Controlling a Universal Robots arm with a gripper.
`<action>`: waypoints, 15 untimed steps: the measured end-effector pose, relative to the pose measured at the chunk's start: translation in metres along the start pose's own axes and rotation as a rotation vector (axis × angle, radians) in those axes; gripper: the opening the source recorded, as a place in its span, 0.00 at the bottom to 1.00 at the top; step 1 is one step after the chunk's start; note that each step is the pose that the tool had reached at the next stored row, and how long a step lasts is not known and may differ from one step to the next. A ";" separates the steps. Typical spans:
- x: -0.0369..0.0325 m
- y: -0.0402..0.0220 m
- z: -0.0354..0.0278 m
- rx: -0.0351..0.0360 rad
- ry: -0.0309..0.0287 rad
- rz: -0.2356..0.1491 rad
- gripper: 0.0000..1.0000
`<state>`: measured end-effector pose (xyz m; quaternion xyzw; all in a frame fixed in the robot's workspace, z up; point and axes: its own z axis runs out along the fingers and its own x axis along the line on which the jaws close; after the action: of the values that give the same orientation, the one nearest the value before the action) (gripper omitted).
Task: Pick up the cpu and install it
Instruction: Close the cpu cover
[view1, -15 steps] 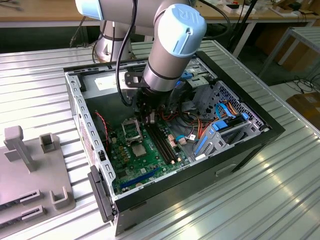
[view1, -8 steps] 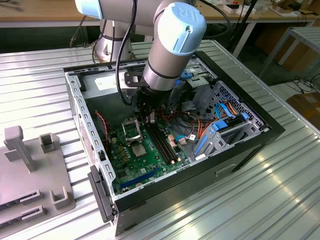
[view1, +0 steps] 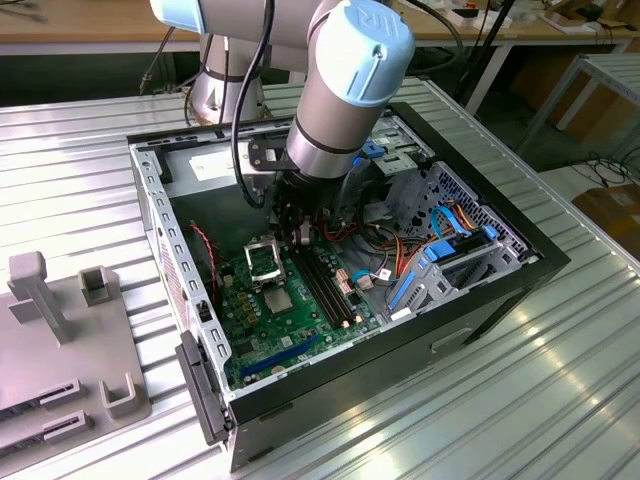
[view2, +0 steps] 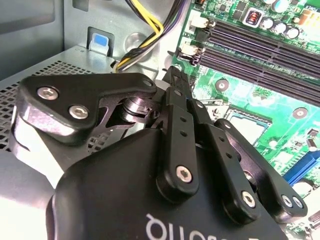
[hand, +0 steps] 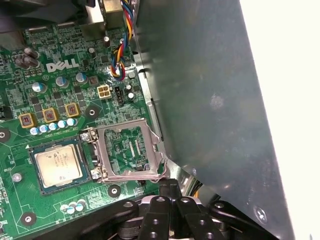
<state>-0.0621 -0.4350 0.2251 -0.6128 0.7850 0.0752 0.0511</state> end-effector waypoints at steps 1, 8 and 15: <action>-0.0001 0.0001 -0.0004 -0.0004 0.0002 -0.001 0.11; -0.0002 0.0018 -0.0036 -0.0025 0.0028 -0.013 0.11; -0.0007 0.0025 -0.0072 -0.0055 0.0056 -0.023 0.11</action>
<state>-0.0643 -0.4351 0.2324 -0.6222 0.7778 0.0751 0.0481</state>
